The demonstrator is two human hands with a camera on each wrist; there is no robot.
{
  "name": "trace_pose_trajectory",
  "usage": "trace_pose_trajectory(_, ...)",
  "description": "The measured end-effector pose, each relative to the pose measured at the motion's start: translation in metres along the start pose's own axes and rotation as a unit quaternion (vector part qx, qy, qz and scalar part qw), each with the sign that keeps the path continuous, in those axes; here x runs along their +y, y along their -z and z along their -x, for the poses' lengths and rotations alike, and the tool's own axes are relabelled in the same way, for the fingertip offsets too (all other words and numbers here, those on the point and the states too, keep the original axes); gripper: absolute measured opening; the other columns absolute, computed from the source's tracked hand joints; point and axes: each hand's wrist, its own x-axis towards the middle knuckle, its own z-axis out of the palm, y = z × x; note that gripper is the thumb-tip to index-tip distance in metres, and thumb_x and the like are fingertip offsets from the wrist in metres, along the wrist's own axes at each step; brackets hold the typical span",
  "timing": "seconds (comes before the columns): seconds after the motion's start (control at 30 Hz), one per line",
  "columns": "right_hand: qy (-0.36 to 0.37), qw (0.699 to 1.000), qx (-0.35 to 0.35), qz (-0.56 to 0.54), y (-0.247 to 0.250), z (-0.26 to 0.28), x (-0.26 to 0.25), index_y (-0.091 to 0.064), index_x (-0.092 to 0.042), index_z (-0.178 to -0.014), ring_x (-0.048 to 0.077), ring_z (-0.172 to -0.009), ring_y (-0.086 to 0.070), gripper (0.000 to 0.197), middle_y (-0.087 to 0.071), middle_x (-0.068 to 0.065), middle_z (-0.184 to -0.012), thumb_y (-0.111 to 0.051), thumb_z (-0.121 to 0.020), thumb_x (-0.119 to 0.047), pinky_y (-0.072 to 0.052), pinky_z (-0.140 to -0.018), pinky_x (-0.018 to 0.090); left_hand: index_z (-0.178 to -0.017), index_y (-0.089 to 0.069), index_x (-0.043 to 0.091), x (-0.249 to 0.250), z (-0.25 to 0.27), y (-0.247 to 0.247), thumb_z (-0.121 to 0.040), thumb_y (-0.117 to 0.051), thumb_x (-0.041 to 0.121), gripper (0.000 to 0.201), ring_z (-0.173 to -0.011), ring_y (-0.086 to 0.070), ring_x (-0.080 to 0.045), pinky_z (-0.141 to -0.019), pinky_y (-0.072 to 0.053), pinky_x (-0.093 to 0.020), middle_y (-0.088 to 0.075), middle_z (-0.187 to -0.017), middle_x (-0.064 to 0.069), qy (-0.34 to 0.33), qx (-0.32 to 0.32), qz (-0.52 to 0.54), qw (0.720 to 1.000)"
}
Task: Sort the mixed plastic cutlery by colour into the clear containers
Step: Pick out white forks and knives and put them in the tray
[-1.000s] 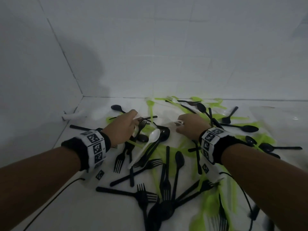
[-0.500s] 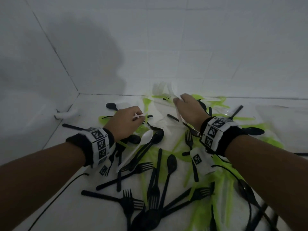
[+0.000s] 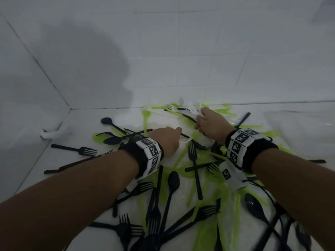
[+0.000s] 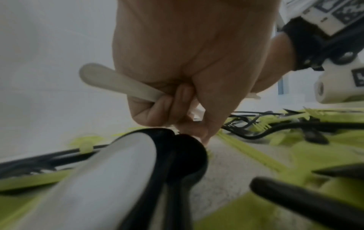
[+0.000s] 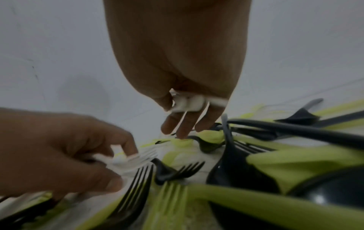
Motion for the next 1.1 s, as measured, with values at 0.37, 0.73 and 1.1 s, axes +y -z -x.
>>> trace_pose_trajectory(0.37, 0.058, 0.987, -0.009, 0.152, -0.021, -0.035, -0.023, -0.044, -0.016, -0.080, 0.025, -0.081, -0.050, 0.031, -0.048, -0.001, -0.079, -0.047, -0.104, -0.035, -0.034, -0.069, 0.033, -0.111, -0.051, 0.012, -0.022, 0.020, 0.004, -0.099, -0.054, 0.036, 0.027, -0.092, -0.059, -0.023, -0.074, -0.048, -0.033, -0.063, -0.105, -0.004, 0.065, 0.065, 0.163, 0.982)
trace_pose_trajectory(0.73, 0.100, 0.944, -0.087, 0.303, -0.062, -0.077, -0.058, -0.063, -0.009, -0.122, 0.031, -0.117, -0.061, 0.027, -0.064, 0.012, -0.128, -0.051, -0.104, -0.026, -0.042, -0.087, 0.031, -0.148, -0.029, 0.023, -0.057, 0.062, 0.017, -0.105, -0.045, 0.020, 0.046, -0.080, -0.061, -0.016, -0.065, -0.049, -0.020, -0.074, -0.096, 0.003, 0.164, 0.244, 0.536, 0.791)
trace_pose_trajectory(1.1, 0.073, 0.950, -0.074, 0.295, -0.073, -0.062, -0.065, -0.052, -0.010, -0.120, 0.033, -0.100, -0.057, 0.034, -0.054, 0.014, -0.122, -0.046, -0.098, -0.035, -0.044, -0.076, 0.036, -0.105, -0.054, 0.011, -0.143, 0.089, -0.008, -0.101, -0.050, 0.023, 0.013, -0.087, -0.060, -0.029, -0.073, -0.045, -0.036, -0.064, -0.094, -0.006, 0.193, 0.113, 0.245, 0.943)
